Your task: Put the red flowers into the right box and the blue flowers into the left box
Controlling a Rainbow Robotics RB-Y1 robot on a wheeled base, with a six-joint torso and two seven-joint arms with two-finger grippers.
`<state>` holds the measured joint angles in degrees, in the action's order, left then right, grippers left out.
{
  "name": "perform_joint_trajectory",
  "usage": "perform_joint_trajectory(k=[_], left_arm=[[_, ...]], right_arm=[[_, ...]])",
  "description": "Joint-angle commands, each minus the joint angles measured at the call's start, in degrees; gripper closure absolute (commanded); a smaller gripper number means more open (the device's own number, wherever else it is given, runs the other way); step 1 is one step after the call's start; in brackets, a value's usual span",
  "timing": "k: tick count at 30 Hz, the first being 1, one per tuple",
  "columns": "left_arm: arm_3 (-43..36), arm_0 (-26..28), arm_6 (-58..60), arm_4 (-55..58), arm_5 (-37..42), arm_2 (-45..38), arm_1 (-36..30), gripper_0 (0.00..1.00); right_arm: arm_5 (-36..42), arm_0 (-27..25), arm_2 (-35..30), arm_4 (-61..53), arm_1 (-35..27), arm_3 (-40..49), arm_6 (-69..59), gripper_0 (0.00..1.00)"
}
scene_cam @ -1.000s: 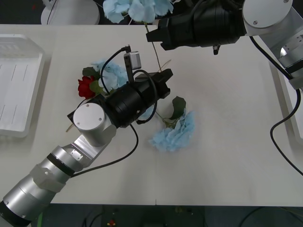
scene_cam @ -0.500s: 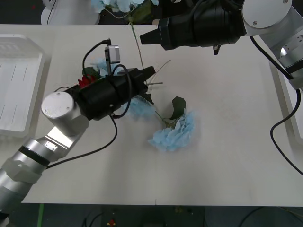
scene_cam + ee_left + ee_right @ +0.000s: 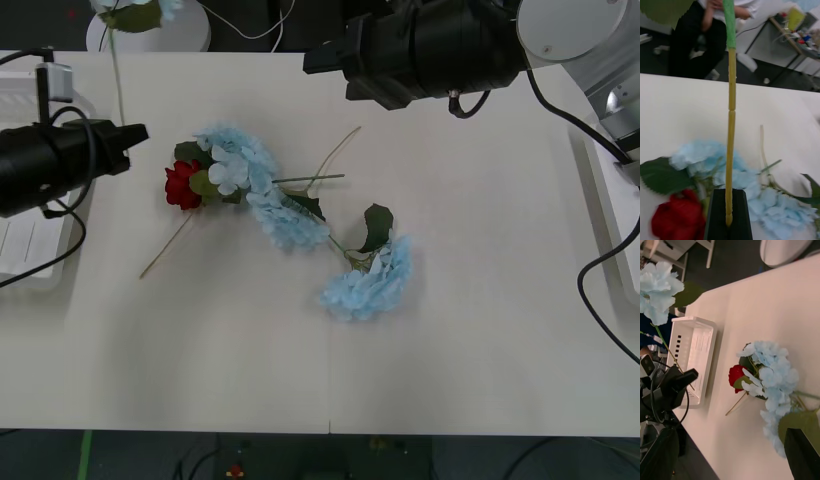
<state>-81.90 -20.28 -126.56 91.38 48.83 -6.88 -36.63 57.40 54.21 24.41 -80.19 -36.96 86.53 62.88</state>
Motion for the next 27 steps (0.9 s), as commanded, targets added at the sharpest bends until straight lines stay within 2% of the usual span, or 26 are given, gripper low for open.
perform_joint_trajectory(k=[1,2,8,14,21,27], left_arm=[[2.4,0.6,7.8,-9.6,4.2,-7.9,-5.1,1.00],[2.5,0.7,8.3,-10.8,4.9,-8.6,-5.4,1.00],[3.9,1.3,14.0,-26.1,6.9,-16.3,-6.4,1.00],[3.8,4.4,17.8,-36.4,6.9,-19.2,-9.4,1.00],[3.9,9.3,18.4,-43.1,6.9,-22.6,-10.3,1.00],[5.8,10.0,18.6,-49.0,6.0,-22.9,-10.3,1.00]], right_arm=[[5.3,3.2,0.3,3.1,-3.7,4.3,-19.2,0.19],[6.1,3.2,0.3,3.5,-3.8,4.6,-22.5,0.19],[16.9,3.2,0.3,6.6,-4.7,9.7,-60.4,0.19],[24.9,3.2,0.3,7.5,-5.1,13.6,-90.7,0.19],[27.3,1.9,0.3,13.2,-4.0,16.0,-121.5,0.18],[31.0,-0.8,3.2,24.6,-1.4,21.5,-136.7,0.16]])
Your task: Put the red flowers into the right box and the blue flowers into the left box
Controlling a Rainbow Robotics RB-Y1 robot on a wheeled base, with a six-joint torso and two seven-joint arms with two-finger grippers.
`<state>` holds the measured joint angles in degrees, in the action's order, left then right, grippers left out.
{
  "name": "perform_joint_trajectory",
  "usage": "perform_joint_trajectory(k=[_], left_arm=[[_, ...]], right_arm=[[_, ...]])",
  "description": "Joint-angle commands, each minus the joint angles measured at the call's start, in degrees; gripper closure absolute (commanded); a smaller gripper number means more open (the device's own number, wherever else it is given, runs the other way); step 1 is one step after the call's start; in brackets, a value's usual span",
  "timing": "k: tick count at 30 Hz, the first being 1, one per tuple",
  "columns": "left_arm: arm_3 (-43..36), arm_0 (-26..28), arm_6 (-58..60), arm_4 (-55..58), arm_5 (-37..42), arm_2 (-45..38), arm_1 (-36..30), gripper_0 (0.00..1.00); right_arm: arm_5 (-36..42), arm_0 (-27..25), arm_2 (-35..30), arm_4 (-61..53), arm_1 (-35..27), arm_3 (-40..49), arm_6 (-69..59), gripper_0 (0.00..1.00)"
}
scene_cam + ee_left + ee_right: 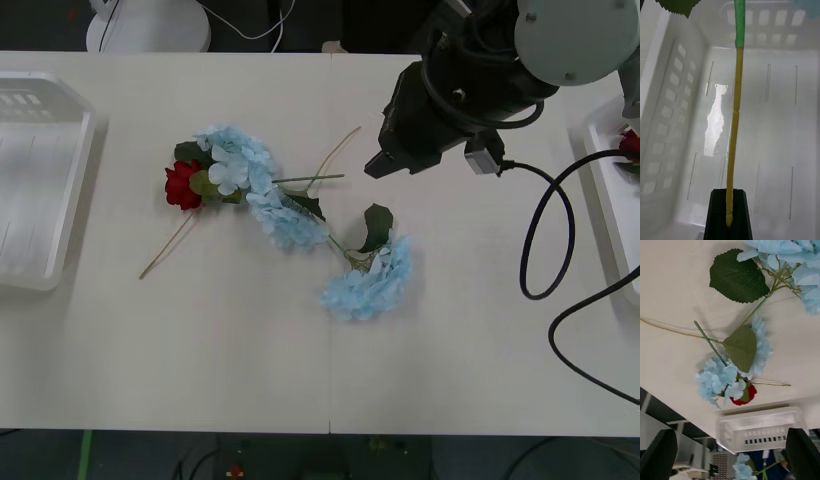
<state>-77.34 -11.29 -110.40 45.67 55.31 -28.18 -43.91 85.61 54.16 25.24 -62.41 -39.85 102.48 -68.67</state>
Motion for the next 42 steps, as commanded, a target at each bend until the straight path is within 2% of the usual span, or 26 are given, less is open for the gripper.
perform_joint_trajectory(k=[1,6,9,11,15,18,20,25,29,34,42], left_arm=[[2.0,0.9,2.5,-3.8,-1.1,-1.4,-3.0,1.00],[4.0,0.3,2.7,-5.5,-3.2,-0.1,-3.0,0.99],[5.0,-0.4,2.7,-5.9,-3.3,0.3,-3.0,0.86],[5.0,-0.6,2.7,-6.0,-3.3,0.6,-3.0,0.70],[5.0,-1.2,2.4,-4.9,-2.9,1.4,-3.0,0.48],[4.1,-3.1,1.8,-1.5,1.1,2.2,-3.0,0.16],[3.5,-4.4,1.5,3.3,3.0,2.9,-3.0,0.06],[3.2,-8.8,1.2,11.1,5.3,6.3,-3.0,0.01],[3.1,-11.4,2.0,14.5,7.0,8.5,-3.0,0.00],[2.1,-13.5,9.1,19.3,10.6,9.9,-1.1,0.00],[-10.4,-14.9,15.7,12.7,12.0,15.4,4.7,0.00]], right_arm=[[3.7,-1.3,3.8,9.7,2.4,6.4,-7.1,0.16],[4.6,-3.7,9.3,17.1,5.3,5.9,-8.7,0.16],[4.1,-5.1,9.9,19.9,7.9,2.1,-8.6,0.16],[3.8,-5.4,10.1,21.3,9.8,-1.1,-8.5,0.15],[3.8,-5.4,10.2,23.2,13.1,-5.6,-7.6,0.16],[3.8,-5.4,10.4,25.0,15.6,-8.3,-7.1,0.16],[3.6,-5.3,10.6,26.6,17.1,-9.9,-7.1,0.16],[3.0,-5.2,10.6,29.9,20.9,-14.5,-6.2,0.16],[2.4,-5.1,10.6,31.6,23.0,-17.4,-5.0,0.16],[0.4,-5.1,10.6,35.0,26.0,-21.9,-4.8,0.16],[-1.6,-5.1,10.6,35.4,27.2,-25.9,-4.0,0.16]])
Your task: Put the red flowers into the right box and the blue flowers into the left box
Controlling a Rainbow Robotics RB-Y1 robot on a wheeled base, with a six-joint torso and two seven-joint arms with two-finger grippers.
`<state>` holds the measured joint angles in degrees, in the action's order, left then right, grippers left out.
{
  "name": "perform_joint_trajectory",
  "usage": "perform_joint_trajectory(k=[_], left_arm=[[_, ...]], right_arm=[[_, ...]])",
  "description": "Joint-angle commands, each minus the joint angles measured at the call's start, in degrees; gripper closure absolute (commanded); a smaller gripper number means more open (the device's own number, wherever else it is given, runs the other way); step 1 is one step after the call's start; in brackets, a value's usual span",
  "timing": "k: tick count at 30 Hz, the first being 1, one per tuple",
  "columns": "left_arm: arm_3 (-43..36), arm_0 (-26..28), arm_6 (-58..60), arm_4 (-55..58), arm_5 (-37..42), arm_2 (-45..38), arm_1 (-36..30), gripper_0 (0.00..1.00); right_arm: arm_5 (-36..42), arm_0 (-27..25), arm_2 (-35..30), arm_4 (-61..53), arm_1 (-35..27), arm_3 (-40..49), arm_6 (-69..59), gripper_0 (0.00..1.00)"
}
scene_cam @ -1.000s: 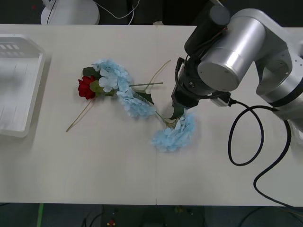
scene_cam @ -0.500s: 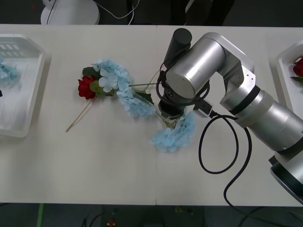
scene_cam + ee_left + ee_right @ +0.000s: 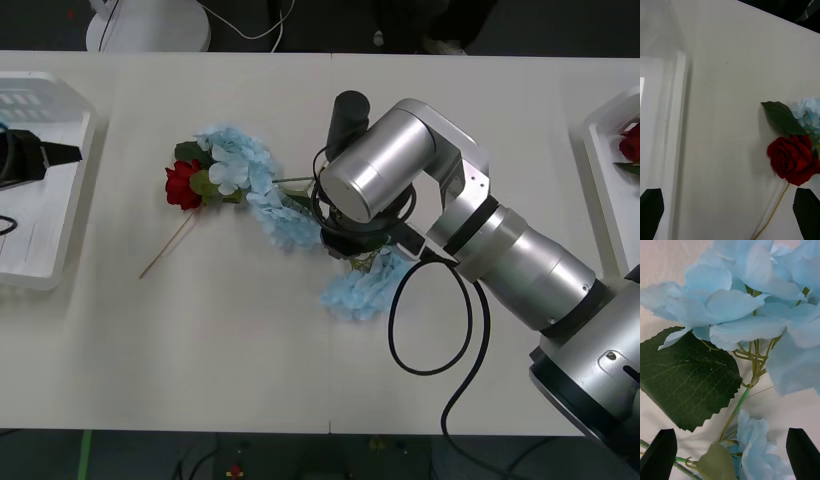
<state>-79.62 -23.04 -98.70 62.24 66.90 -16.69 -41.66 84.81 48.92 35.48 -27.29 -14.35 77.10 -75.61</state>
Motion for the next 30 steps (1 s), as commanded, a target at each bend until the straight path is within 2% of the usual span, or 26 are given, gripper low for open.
perform_joint_trajectory(k=[1,6,10,16,19,25,30], left_arm=[[-9.7,-3.3,5.0,-4.9,0.3,4.8,3.2,0.00],[-16.5,-3.9,14.1,-11.5,0.7,9.2,9.0,0.00],[-20.2,-3.9,22.1,-18.7,4.8,11.8,14.5,0.00],[-23.3,-5.2,28.8,-28.4,8.0,18.8,17.0,0.00],[-23.0,-6.3,26.6,-32.3,7.5,22.1,16.8,0.00],[-20.5,-7.6,14.9,-34.0,5.9,24.5,15.4,0.00],[-19.7,-7.6,17.3,-33.4,6.1,24.5,15.4,0.00]], right_arm=[[-0.8,0.1,0.3,0.2,1.7,-0.6,2.9,0.16],[-0.8,-0.1,0.4,-0.3,1.7,-2.4,3.5,0.15],[-0.8,-0.1,0.4,-0.8,1.9,-4.1,4.4,0.16],[-1.3,-1.3,0.6,-0.4,2.0,-4.6,5.4,0.16],[-1.5,-1.6,1.6,-0.1,2.0,-4.6,5.4,0.15],[-1.9,-2.4,1.9,0.2,2.0,-4.6,5.3,0.16],[-2.5,-3.0,1.8,1.2,2.5,-4.6,5.4,0.16]])
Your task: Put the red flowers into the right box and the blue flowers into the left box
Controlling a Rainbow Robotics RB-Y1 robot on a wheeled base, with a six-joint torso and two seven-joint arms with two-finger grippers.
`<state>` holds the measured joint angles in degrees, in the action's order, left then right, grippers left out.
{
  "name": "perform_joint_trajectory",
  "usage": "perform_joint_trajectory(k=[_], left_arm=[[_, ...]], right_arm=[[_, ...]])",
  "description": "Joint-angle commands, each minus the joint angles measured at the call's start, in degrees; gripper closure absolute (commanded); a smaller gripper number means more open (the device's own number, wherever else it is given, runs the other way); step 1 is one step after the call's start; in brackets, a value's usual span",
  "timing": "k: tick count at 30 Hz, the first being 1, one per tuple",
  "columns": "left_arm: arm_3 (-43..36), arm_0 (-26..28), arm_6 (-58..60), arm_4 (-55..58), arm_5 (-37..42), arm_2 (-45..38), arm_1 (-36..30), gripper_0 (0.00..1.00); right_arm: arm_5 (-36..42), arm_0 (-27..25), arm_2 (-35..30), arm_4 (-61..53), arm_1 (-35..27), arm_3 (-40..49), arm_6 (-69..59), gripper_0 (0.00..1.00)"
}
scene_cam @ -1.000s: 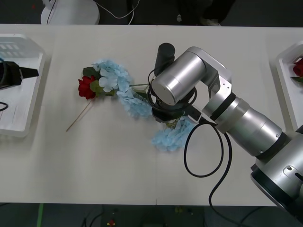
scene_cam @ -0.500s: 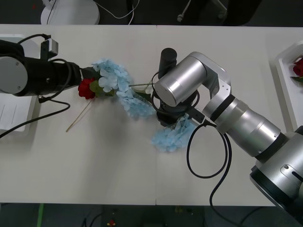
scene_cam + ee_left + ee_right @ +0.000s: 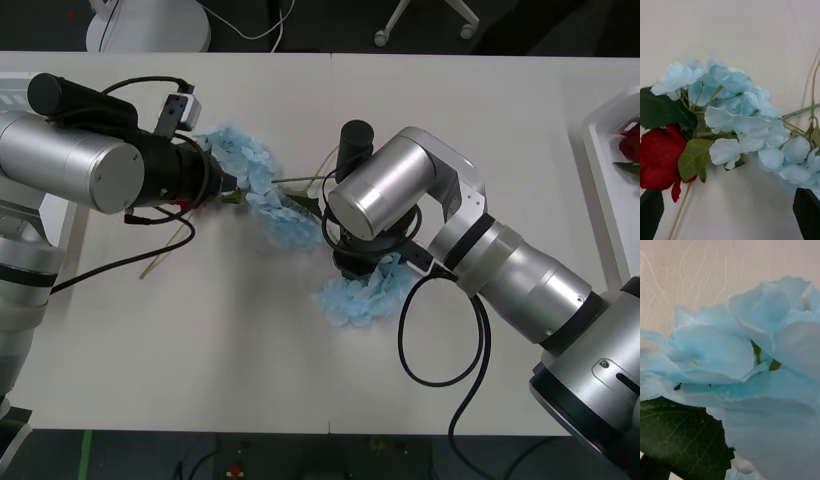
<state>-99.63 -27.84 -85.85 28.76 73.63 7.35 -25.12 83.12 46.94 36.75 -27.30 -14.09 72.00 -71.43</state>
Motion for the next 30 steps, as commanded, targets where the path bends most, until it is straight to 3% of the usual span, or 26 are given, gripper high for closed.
perform_joint_trajectory(k=[1,12,13,14,16,22,30], left_arm=[[0.7,-2.8,8.2,0.4,-0.4,0.5,-1.1,0.00],[5.4,-3.2,53.1,2.3,-3.5,0.9,-0.4,0.00],[6.3,-3.4,57.3,2.5,-4.6,1.1,-0.4,0.00],[7.6,-3.8,61.1,2.5,-6.0,1.5,-0.4,0.00],[10.2,-4.9,66.3,2.1,-7.7,2.3,-0.4,0.00],[19.3,-8.6,72.0,1.1,-14.5,6.6,-0.2,0.00],[22.4,-10.6,78.8,0.2,-17.0,6.0,-0.2,0.00]], right_arm=[[-0.9,-1.2,0.5,1.4,2.2,0.5,1.1,0.16],[-0.1,-2.5,1.2,1.9,2.2,0.5,1.8,0.17],[0.2,-2.6,1.1,1.8,2.2,0.5,2.0,0.21],[0.2,-2.7,1.2,1.7,2.1,0.5,2.4,0.30],[0.6,-3.0,1.2,1.7,2.1,0.5,2.9,0.68],[1.5,-3.2,1.2,1.4,2.1,0.1,3.1,1.00],[3.9,-3.2,1.2,0.4,1.2,-2.0,5.8,1.00]])
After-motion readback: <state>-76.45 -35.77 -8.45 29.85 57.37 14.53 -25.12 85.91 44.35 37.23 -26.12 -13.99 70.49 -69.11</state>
